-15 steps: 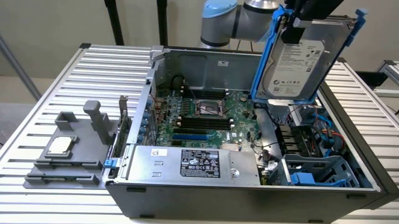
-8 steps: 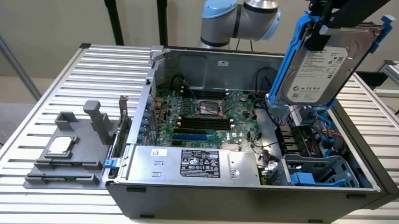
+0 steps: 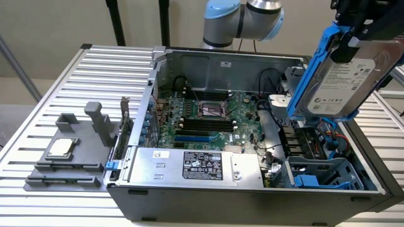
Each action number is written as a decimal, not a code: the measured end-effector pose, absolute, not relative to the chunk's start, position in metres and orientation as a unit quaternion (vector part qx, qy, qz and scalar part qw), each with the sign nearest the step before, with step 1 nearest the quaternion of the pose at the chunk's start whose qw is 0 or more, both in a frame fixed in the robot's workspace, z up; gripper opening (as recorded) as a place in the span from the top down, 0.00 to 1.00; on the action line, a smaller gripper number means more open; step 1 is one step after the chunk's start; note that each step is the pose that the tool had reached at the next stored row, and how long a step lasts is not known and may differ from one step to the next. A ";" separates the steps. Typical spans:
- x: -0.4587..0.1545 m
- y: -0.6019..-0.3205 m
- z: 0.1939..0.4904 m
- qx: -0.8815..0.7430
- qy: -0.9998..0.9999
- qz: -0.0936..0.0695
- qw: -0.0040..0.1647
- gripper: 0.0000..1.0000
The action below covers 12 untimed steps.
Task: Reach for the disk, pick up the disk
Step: 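Pick up the disk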
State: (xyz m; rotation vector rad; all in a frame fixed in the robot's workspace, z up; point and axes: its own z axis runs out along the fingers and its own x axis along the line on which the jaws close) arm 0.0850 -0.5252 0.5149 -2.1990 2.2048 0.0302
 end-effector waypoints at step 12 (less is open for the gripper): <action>0.095 -0.578 0.508 -0.706 0.708 0.011 0.013 0.68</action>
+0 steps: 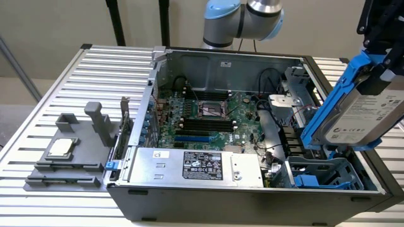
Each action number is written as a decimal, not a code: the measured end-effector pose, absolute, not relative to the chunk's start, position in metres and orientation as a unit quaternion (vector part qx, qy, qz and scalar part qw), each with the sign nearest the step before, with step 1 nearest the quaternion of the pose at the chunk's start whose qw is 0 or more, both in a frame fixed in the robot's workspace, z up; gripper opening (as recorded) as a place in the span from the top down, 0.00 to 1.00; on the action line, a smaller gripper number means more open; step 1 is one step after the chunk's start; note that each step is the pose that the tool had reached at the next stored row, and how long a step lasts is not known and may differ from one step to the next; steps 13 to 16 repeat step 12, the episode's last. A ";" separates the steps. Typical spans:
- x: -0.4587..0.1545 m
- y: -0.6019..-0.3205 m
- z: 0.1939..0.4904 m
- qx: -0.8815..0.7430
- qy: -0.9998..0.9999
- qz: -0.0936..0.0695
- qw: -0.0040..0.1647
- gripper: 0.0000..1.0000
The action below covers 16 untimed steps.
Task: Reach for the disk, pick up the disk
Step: 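Pick up the disk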
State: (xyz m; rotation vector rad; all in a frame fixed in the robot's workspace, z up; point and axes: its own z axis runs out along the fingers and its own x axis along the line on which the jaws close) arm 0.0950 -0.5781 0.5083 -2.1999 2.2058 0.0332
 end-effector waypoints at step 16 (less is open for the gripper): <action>0.096 -0.579 0.508 -0.706 0.708 0.011 0.013 0.68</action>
